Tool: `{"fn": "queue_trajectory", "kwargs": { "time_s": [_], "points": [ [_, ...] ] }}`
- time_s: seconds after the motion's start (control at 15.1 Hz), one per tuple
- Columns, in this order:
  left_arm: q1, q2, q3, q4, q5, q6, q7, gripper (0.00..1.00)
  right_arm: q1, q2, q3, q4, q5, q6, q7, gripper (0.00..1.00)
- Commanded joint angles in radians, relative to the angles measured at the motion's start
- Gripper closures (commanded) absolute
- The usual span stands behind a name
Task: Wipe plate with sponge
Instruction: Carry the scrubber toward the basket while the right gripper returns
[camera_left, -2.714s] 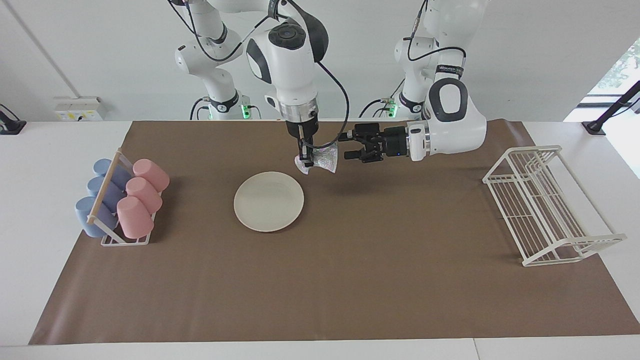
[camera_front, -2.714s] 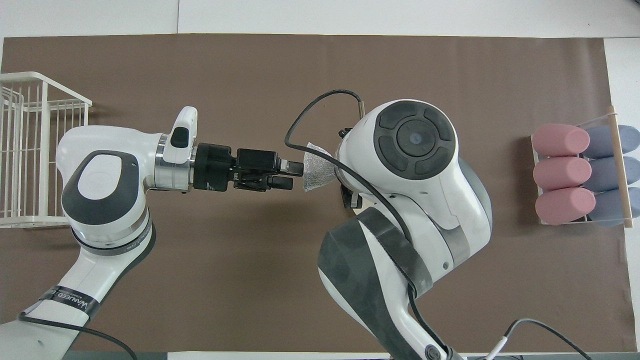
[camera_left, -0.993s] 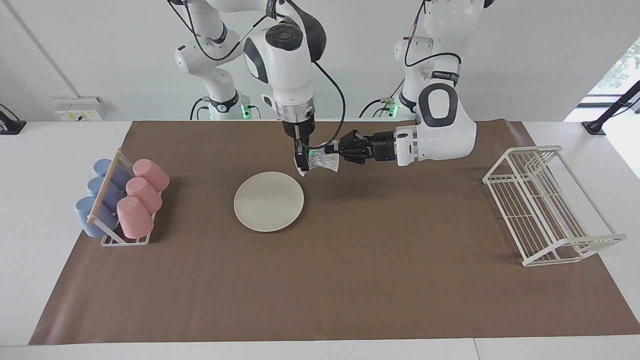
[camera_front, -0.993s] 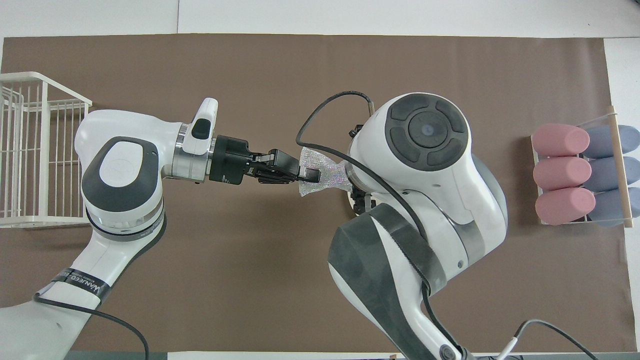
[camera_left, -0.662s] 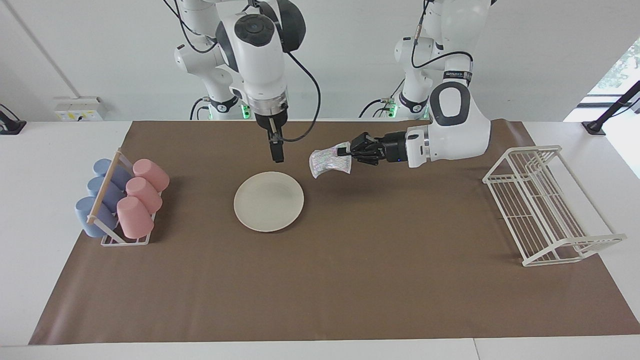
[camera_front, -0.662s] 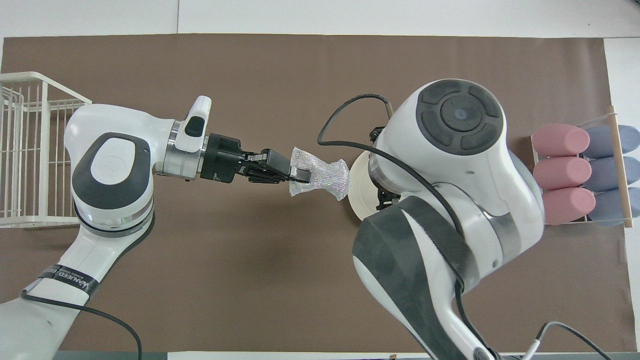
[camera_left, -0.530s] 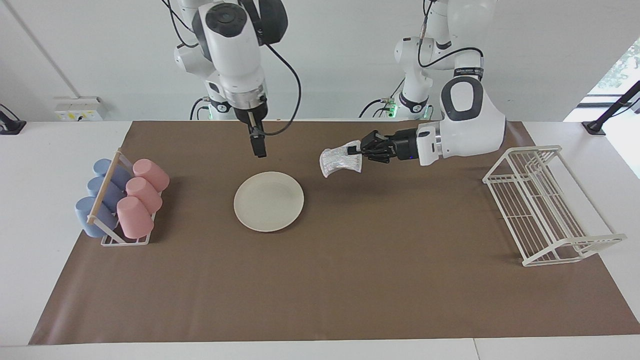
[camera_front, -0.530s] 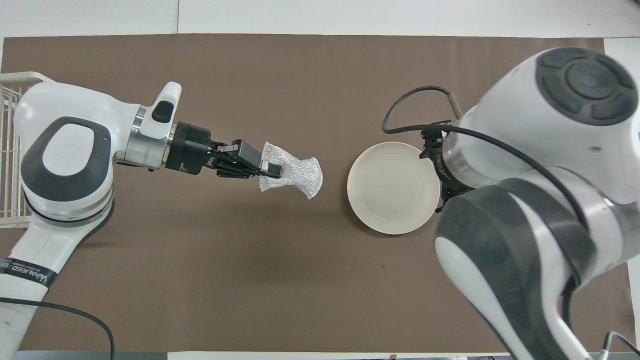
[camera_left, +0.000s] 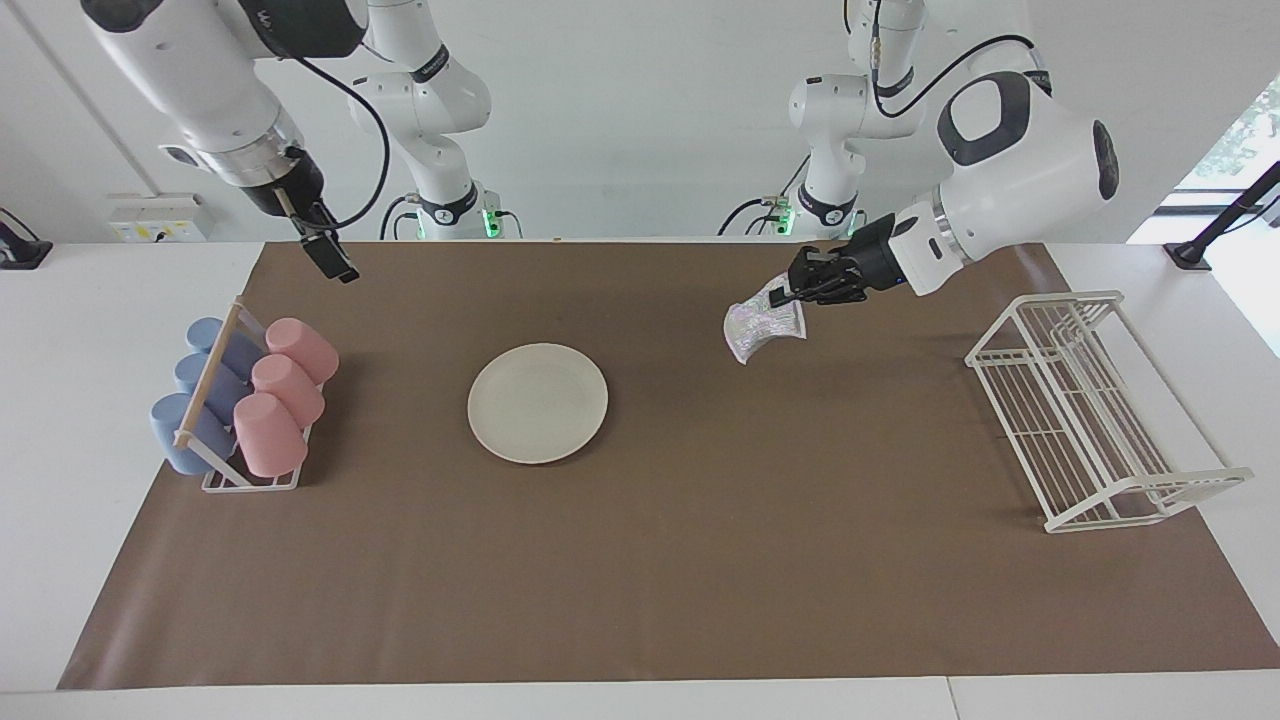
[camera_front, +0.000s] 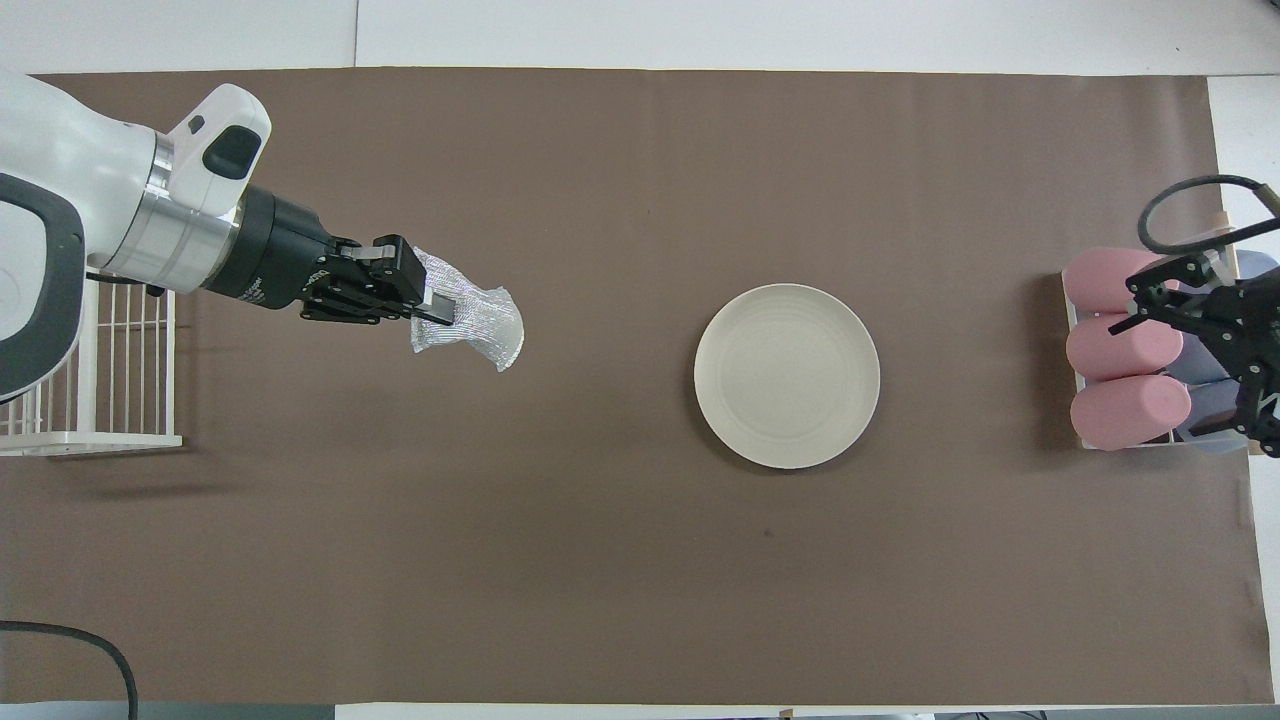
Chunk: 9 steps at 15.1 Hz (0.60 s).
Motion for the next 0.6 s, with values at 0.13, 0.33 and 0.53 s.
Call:
{"fn": "queue_trajectory", "kwargs": {
  "time_s": [0.13,0.33,0.53],
  "points": [
    [-0.049,0.018,-0.002,0.08,0.384,-0.117,-0.049,1.0,-0.076,-0.009,0.018,-0.017,-0.009,-0.014,-0.462,0.0],
    [-0.112,0.006,-0.01,0.07,0.641,-0.119,-0.049,1.0,-0.07,-0.006,0.025,0.004,-0.012,-0.004,-0.744,0.0],
    [-0.124,0.003,-0.016,0.07,0.851,-0.162,-0.049,1.0,-0.071,-0.008,0.028,-0.002,-0.008,-0.005,-0.791,0.0]
  ]
}}
